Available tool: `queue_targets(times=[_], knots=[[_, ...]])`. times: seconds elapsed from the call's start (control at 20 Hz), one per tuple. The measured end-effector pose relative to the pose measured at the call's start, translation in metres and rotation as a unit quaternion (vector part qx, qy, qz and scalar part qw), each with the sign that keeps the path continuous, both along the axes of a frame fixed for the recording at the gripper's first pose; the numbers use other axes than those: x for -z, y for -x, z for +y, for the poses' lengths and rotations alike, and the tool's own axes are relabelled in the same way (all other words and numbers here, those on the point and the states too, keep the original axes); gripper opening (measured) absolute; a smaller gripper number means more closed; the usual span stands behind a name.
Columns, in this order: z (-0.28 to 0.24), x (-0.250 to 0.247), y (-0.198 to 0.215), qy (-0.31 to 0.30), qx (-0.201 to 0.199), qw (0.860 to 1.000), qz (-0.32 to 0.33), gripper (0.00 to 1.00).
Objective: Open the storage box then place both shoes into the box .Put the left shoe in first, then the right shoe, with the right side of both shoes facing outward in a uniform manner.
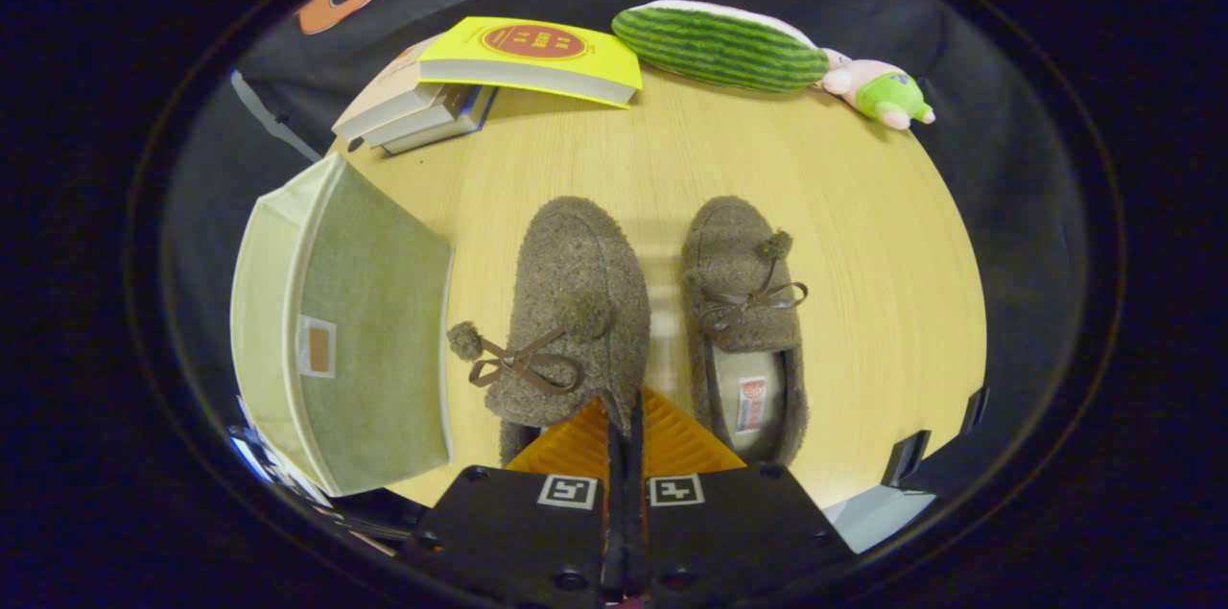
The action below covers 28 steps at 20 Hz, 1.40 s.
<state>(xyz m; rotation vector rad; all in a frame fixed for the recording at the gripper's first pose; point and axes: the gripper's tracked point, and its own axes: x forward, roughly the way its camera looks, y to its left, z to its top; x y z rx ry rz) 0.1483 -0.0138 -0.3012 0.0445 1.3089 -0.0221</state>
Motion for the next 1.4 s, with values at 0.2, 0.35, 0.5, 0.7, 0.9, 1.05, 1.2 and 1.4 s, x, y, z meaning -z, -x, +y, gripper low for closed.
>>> queue_targets(times=[0.2, 0.35, 0.5, 0.7, 0.9, 1.05, 1.2, 1.4], knots=[[0.009, -0.050, 0.003, -0.003, 0.007, 1.000, -0.029, 0.06], [0.029, -0.089, 0.008, -0.019, 0.017, 0.998, -0.052, 0.06], [0.053, -0.124, 0.015, -0.027, 0.017, 0.997, -0.072, 0.06], [0.094, -0.156, 0.020, -0.025, 0.002, 0.995, -0.099, 0.06], [0.142, -0.166, 0.021, -0.038, 0.000, 0.993, -0.116, 0.06], [0.176, -0.152, 0.022, -0.032, -0.003, 0.993, -0.118, 0.06], [0.216, -0.127, 0.023, -0.051, -0.011, 0.993, -0.110, 0.06], [0.258, -0.097, 0.018, -0.088, 0.002, 0.989, -0.118, 0.06]])
